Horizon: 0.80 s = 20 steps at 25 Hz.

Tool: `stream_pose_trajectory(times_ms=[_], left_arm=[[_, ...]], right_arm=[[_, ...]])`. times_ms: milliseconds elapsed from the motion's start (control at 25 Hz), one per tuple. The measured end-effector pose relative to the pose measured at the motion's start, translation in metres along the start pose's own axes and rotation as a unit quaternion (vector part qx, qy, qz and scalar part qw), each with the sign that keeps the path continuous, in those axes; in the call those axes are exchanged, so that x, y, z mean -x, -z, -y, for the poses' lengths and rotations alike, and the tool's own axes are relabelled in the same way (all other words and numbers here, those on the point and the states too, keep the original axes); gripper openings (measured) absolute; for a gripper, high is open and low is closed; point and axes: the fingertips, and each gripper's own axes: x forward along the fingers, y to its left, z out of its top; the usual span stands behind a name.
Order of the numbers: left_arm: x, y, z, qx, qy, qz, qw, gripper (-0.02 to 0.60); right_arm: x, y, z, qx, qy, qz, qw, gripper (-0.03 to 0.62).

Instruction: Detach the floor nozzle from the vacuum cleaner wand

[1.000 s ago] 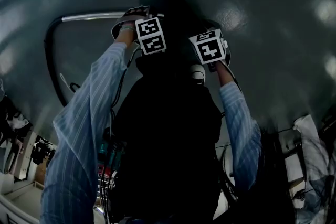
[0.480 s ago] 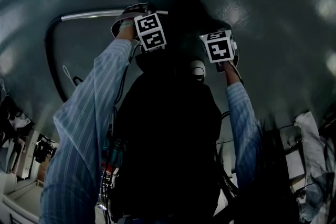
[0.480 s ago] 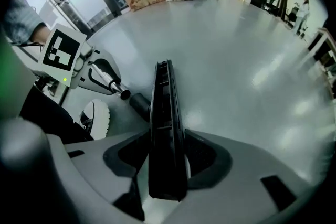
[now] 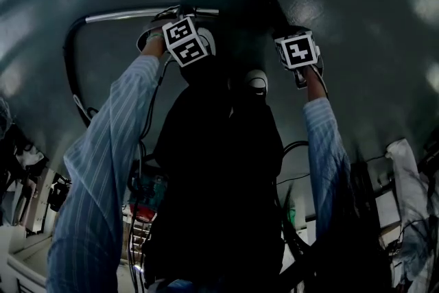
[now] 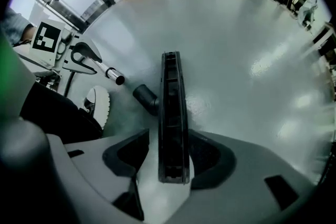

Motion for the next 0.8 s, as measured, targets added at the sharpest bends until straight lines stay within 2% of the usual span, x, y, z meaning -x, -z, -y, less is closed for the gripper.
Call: stream_pose_trajectory(times_ms=[120,240,320,400,560,680,800], left_arm=[[0.039,0.009,-0.005,0.023,-0.005,0.015,0.9996,0.138],[0.073,0.002,-0.006,0.076,-0.010,0.041,0.9962,0.138],[0.099,-0.006,-0.004,0.117,-0.015,0.062,0.9910,0.138],[0.134,-0.017,0.001,0.163,-0.021,0.094,0.9819,0.138],[0.210,-0.056,0.019,0.250,-0.004,0.181,0.9511,0.137],[0.265,-0.084,0.038,0.295,0.029,0.244,0.9235,0.137],[0.316,-0.106,0.043,0.342,0.032,0.294,0.8921,0.120]], right_arm=[[0.027,-0.010,-0.022,-0.016,-0.019,0.011,1.000,0.215],[0.060,-0.014,-0.033,-0.055,-0.037,0.031,0.997,0.215],[0.086,-0.016,-0.046,-0.075,-0.059,0.042,0.995,0.215],[0.119,-0.019,-0.065,-0.083,-0.084,0.056,0.991,0.215],[0.188,-0.025,-0.091,-0.114,-0.125,0.103,0.980,0.213],[0.236,-0.029,-0.110,-0.156,-0.156,0.143,0.965,0.213],[0.280,-0.041,-0.121,-0.182,-0.174,0.181,0.951,0.207]])
